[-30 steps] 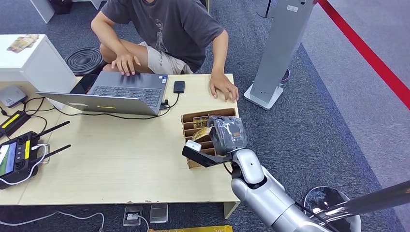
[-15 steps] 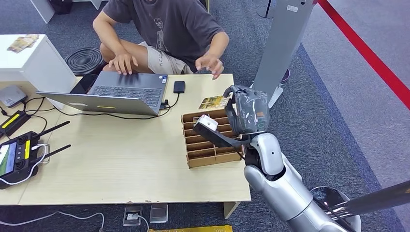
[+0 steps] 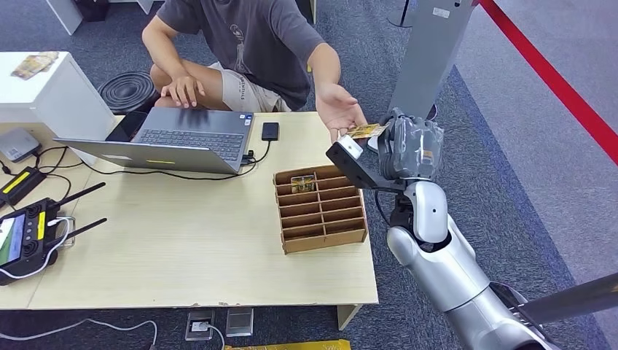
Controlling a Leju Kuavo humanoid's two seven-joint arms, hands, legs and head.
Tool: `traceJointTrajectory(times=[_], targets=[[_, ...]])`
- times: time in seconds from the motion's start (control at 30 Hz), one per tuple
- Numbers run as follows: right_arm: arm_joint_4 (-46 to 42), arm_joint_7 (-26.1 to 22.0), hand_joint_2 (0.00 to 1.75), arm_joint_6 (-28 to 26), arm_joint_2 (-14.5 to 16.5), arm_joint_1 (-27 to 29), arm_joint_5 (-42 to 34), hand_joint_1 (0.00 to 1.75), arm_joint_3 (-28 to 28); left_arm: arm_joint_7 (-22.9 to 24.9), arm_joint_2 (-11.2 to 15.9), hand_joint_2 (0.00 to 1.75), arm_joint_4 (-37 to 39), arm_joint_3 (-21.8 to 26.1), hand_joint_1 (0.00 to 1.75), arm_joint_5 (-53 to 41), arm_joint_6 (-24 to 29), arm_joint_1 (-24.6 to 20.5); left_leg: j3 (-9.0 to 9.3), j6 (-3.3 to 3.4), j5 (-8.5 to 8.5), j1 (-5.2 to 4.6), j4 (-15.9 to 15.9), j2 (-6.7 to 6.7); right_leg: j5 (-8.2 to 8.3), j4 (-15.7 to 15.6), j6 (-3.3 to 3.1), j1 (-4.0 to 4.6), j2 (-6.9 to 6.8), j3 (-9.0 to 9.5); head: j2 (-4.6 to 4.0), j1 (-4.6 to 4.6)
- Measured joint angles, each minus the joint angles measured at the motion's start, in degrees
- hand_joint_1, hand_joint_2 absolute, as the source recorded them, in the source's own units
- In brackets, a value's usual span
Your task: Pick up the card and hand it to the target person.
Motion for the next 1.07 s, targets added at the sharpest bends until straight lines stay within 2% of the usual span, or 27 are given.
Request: traceJointTrajectory(times=[0.13, 0.2, 0.27, 0.33, 0.4, 0.57, 0.8, 0.97, 1.07], targets=[[1.53, -0.01, 1.75, 0.10, 0.00, -0.45, -0.09, 1.74, -0.22, 0.03, -0.08, 0.00, 0.00, 0.00, 0.00, 0.15, 0.03, -0.01, 0.00, 0.00, 0.00, 0.00, 0.00, 0.00, 0.00, 0.00, 0.00, 0.00, 0.00, 0.00, 0.00, -0.02], [2.07, -0.08, 1.75, 0.09, 0.02, -0.52, -0.07, 1.65, -0.25, 0.04, -0.09, 0.00, 0.00, 0.00, 0.00, 0.17, 0.03, -0.01, -0.01, 0.00, 0.00, 0.00, 0.00, 0.00, 0.00, 0.00, 0.00, 0.00, 0.00, 0.00, 0.00, -0.02], [2.63, -0.13, 1.75, 0.09, 0.04, -0.60, -0.02, 1.03, -0.26, 0.03, -0.11, 0.00, 0.00, 0.00, 0.00, 0.24, 0.03, -0.01, -0.01, 0.00, 0.00, 0.00, 0.00, 0.00, 0.00, 0.00, 0.00, 0.00, 0.00, 0.00, 0.00, -0.02], [3.11, -0.40, 1.75, 0.13, 0.09, -0.72, -0.05, 0.24, -0.26, 0.02, -0.13, 0.00, 0.00, 0.00, 0.00, 0.34, 0.03, -0.01, -0.02, 0.00, 0.00, 0.00, 0.00, 0.00, 0.00, 0.00, 0.00, 0.00, 0.00, 0.00, 0.00, -0.01], [3.54, -1.13, 1.75, 0.25, 0.18, -0.81, -0.46, 0.00, -0.25, 0.01, -0.15, 0.00, 0.00, 0.01, 0.00, 0.45, 0.03, -0.01, -0.02, 0.00, 0.00, 0.00, 0.00, 0.00, 0.00, 0.00, 0.00, 0.00, 0.00, 0.00, 0.00, 0.00], [4.23, -6.22, 1.75, 1.07, 0.76, -0.73, -6.72, 0.00, -0.07, -0.05, -0.21, 0.00, 0.00, 0.04, 0.00, 0.88, 0.07, -0.01, -0.01, 0.00, 0.00, 0.00, 0.00, 0.00, 0.00, 0.00, 0.00, 0.00, 0.00, 0.00, 0.00, 0.00], [0.93, -17.12, 1.75, 3.97, 1.56, 2.69, -25.71, 0.00, 0.80, -0.05, -0.45, 0.00, 0.00, 0.39, 0.00, 1.69, 0.46, 0.01, -0.02, 0.00, 0.00, 0.00, 0.00, 0.00, -0.01, 0.00, 0.00, 0.01, -0.01, -0.02, 0.00, -0.03], [-3.83, -23.62, 1.75, 9.50, 1.49, 6.93, -38.44, 0.00, 1.52, -0.07, -0.54, 0.00, 0.00, 0.75, 0.00, 1.95, 0.46, 0.03, -0.02, 0.00, -0.01, 0.00, 0.00, 0.00, -0.01, -0.01, 0.00, 0.01, -0.01, -0.02, 0.00, 0.01], [-5.91, -24.97, 1.75, 12.66, 1.24, 9.07, -41.49, 0.00, 2.04, -0.06, -0.56, 0.00, 0.00, 0.96, 0.00, 2.17, 0.46, 0.03, -0.01, 0.00, -0.01, 0.00, 0.00, 0.00, -0.01, -0.01, 0.00, 0.01, 0.00, -0.02, 0.00, 0.00]])
